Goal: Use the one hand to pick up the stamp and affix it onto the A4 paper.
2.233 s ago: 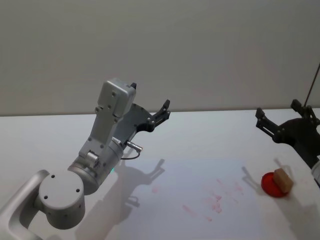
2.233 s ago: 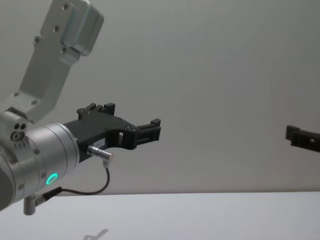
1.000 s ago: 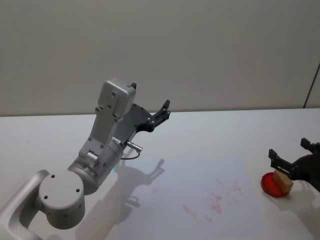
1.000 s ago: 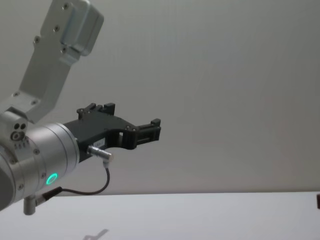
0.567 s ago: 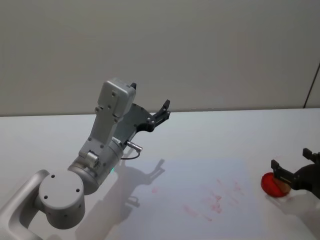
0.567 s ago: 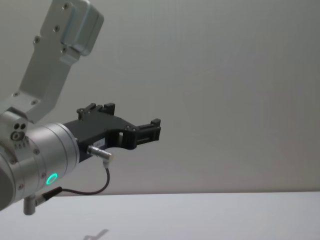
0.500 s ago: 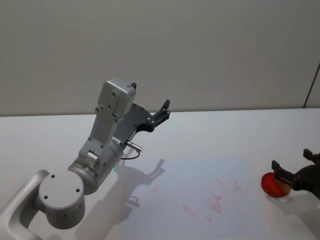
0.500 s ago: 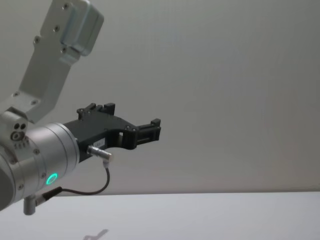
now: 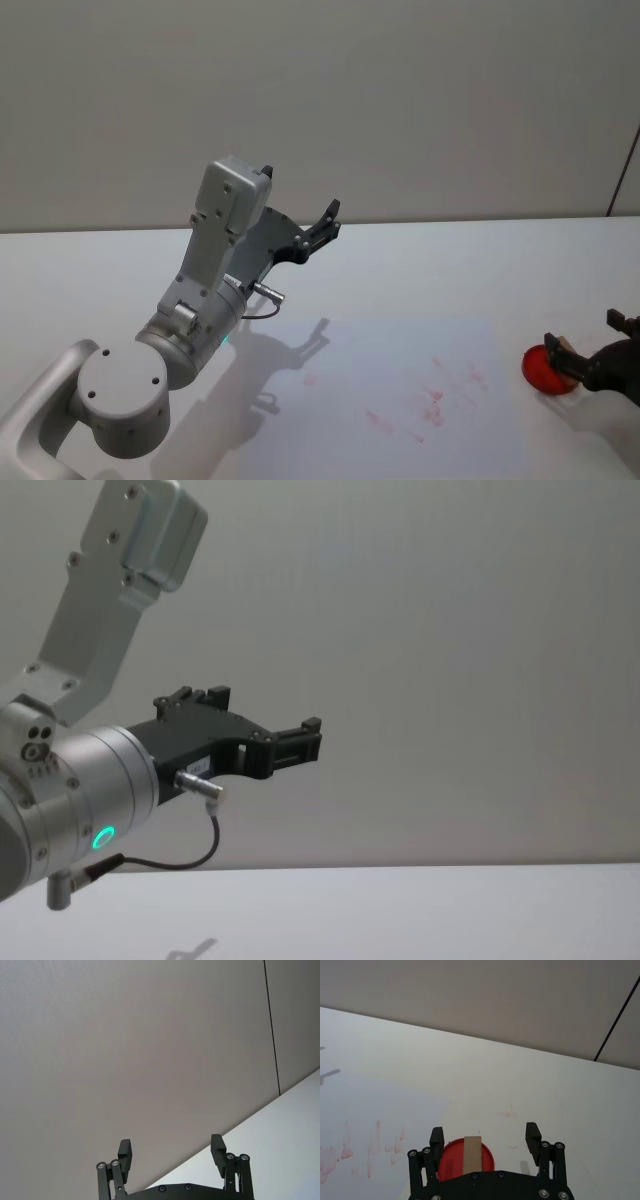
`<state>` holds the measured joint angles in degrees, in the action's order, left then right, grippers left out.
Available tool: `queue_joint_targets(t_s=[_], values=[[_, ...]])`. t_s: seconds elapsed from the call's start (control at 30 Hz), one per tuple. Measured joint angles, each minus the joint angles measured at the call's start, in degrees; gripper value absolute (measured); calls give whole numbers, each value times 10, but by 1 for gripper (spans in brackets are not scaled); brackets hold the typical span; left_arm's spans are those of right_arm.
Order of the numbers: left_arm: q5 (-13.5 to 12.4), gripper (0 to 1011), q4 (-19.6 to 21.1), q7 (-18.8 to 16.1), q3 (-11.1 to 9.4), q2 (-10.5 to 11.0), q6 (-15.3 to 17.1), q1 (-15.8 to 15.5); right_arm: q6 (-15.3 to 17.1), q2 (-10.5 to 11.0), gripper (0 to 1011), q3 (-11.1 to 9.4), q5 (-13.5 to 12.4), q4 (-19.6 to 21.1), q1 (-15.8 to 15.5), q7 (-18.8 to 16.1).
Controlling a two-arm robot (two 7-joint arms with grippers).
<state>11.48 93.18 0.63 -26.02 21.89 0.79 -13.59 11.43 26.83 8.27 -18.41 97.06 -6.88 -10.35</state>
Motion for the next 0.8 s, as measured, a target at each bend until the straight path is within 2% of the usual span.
queue_joint_targets(t_s=[0.8], values=[[0, 1001, 0, 0, 0, 0, 0, 0, 15, -9, 1001, 8, 23, -14, 5, -5]])
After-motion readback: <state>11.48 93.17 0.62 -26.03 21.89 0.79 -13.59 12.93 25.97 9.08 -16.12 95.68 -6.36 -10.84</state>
